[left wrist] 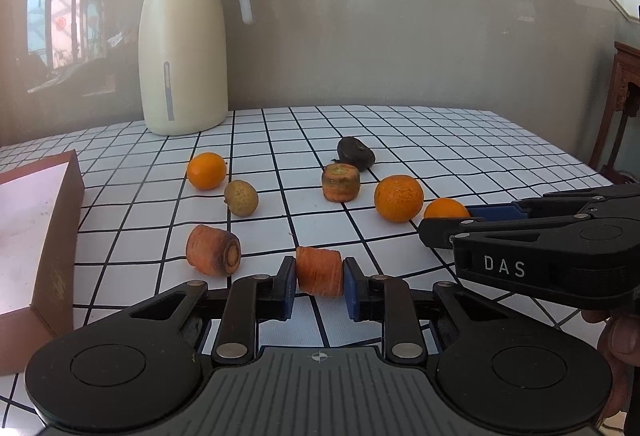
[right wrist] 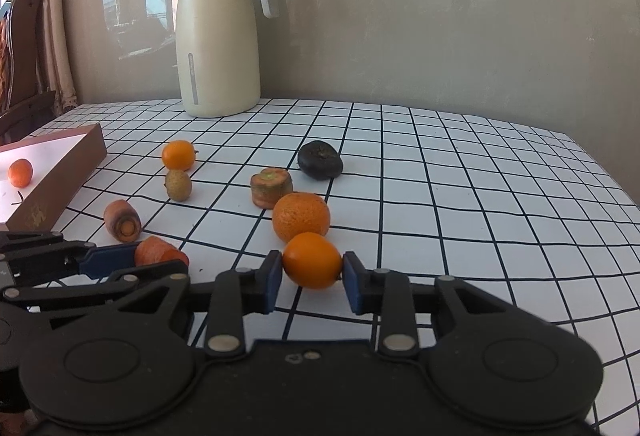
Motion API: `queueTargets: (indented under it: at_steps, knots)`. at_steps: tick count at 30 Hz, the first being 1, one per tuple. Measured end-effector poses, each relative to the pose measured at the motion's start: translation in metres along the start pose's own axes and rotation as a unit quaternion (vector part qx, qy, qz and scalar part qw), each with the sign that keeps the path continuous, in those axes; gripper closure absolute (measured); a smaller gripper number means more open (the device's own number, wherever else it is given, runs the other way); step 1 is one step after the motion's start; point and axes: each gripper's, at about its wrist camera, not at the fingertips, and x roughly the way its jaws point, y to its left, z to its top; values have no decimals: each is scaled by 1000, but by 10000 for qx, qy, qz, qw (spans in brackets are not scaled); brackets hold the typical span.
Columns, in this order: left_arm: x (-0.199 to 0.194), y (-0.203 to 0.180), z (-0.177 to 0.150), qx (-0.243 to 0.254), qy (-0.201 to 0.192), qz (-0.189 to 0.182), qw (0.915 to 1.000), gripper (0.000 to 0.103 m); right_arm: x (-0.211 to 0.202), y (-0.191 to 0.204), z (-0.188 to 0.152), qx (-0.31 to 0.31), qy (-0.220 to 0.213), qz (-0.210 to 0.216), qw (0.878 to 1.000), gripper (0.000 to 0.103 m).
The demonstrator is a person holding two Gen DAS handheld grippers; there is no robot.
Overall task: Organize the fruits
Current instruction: 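Grasp a carrot piece with the left gripper while the right gripper grasps an orange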
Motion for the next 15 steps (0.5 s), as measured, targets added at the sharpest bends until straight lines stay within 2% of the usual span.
queueTargets:
  at_steps: [7, 15]
  knots:
    - [-12, 8, 0, -10, -66, 24, 10000, 79, -6, 6, 2, -49, -47, -31, 10000, 79]
    - [-9, 12, -4, -10, 68, 36, 10000, 79, -3, 13, -2, -138, 63, -42, 9999, 79]
